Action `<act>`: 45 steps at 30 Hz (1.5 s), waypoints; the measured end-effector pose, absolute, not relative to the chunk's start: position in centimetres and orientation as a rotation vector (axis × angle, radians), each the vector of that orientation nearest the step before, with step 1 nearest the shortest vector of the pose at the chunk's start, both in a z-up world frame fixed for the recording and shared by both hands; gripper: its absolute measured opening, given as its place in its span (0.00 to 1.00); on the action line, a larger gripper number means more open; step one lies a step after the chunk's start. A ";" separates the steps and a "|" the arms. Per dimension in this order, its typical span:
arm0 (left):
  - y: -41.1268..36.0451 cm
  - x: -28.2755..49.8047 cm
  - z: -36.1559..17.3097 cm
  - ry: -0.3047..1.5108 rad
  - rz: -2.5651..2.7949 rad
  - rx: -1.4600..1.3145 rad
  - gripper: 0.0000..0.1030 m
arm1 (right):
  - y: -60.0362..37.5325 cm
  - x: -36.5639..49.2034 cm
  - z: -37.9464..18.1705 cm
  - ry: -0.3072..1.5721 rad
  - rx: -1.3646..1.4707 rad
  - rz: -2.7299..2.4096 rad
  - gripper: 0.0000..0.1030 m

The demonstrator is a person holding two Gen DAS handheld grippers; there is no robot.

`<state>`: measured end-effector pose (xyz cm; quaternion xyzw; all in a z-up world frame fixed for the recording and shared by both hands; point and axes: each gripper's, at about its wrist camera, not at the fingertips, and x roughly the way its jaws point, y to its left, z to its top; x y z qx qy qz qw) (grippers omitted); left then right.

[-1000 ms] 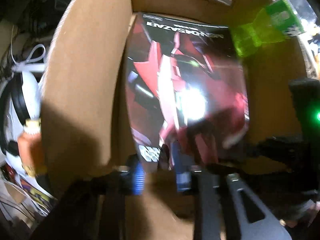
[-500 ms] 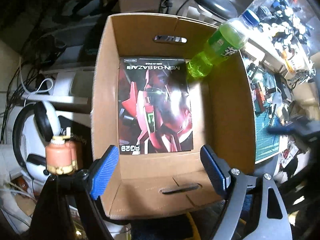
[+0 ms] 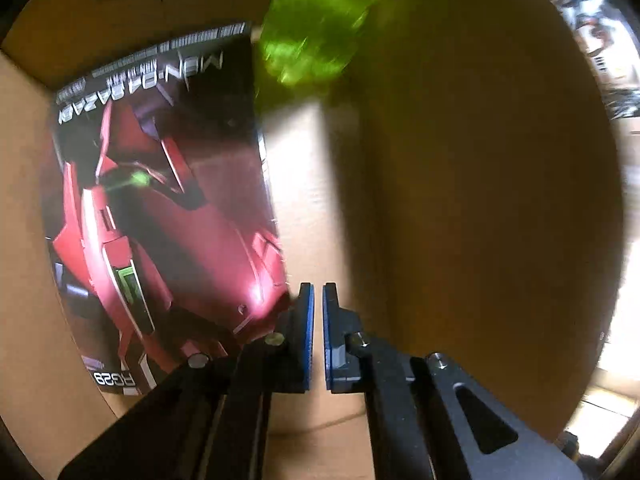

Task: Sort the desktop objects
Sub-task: 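Press the manual flat inside the box with the left gripper, then withdraw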

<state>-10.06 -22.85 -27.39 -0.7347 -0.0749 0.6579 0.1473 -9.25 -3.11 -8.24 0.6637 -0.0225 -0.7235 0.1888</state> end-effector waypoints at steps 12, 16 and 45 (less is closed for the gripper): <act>-24.3 -12.5 -26.9 -0.210 1.934 -2.094 0.02 | -5.8 -8.4 -9.5 -0.042 1.865 -1.968 0.14; -21.6 -12.3 -27.3 -0.122 1.865 -2.084 0.02 | -6.3 -8.5 -9.7 -0.060 1.877 -1.961 0.14; -28.7 -10.7 -29.7 -0.199 1.918 -2.476 0.02 | -7.3 -8.1 -10.1 -0.038 1.879 -1.894 0.14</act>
